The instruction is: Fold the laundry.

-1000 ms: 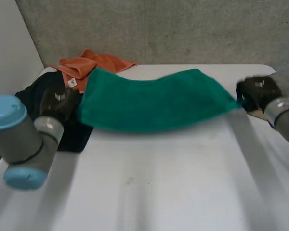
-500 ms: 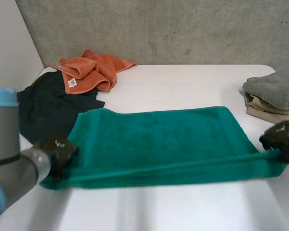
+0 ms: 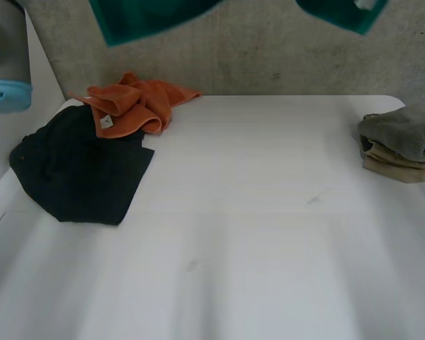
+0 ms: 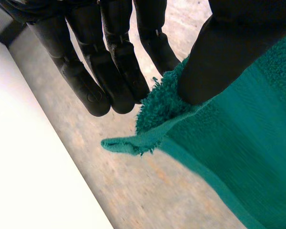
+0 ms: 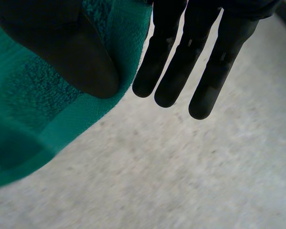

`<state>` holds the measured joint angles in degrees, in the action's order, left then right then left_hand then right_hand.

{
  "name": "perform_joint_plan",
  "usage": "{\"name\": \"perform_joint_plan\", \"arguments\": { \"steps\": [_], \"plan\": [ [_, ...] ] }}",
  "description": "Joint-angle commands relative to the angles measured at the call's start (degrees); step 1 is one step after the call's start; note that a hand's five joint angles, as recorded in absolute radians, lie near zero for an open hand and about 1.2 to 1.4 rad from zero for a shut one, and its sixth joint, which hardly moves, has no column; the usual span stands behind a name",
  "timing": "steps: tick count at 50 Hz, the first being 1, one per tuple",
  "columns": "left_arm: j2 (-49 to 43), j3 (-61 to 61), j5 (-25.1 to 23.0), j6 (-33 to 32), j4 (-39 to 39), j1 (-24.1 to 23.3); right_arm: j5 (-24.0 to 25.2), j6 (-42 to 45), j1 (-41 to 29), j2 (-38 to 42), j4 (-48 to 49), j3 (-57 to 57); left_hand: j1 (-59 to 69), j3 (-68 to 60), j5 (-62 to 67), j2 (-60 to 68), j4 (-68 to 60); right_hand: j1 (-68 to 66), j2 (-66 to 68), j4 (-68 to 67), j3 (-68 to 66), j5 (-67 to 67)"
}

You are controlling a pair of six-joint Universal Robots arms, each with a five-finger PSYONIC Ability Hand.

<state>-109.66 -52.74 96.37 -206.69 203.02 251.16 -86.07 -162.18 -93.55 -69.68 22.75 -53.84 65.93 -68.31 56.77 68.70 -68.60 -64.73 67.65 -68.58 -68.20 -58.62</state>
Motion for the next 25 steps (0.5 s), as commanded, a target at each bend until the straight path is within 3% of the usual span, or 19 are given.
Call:
{"name": "perform_joint_plan", "arguments": {
  "steps": [1,12,18,23,25],
  "plan": [
    [0.4,-10.3,-0.9,2.3,-2.6,1.0,4.1,2.0,-0.8,1.6,-7.3,-4.1,14.1,-11.7,13.2,11.3,-11.4,-15.3,12.3,-11.4,-11.8,-11.4],
    [-2.3,-30.4,-2.9,3.1,1.9,-0.1,10.3,5.6,-0.8,6.1,-11.5,-17.0,14.1,-11.7,13.2,11.3,-11.4,-15.3,12.3,-11.4,-11.8,-11.4],
    [-3.2,-42.3,-3.3,2.8,1.6,-1.1,11.4,12.6,0.7,9.0,-16.9,-26.0,14.1,-11.7,13.2,11.3,-11.4,-15.3,12.3,-11.4,-11.8,-11.4],
    [-0.9,-51.2,-3.1,-0.2,-3.1,-1.2,11.4,21.2,3.9,7.5,-25.0,-32.7,14.1,-11.7,13.2,11.3,-11.4,-15.3,12.3,-11.4,-11.8,-11.4],
    [2.3,-55.7,-2.4,-4.6,-9.5,-1.8,11.4,27.4,6.5,4.7,-31.1,-35.4,14.1,-11.7,13.2,11.3,-11.4,-15.3,12.3,-11.4,-11.8,-11.4]
  ]
}}
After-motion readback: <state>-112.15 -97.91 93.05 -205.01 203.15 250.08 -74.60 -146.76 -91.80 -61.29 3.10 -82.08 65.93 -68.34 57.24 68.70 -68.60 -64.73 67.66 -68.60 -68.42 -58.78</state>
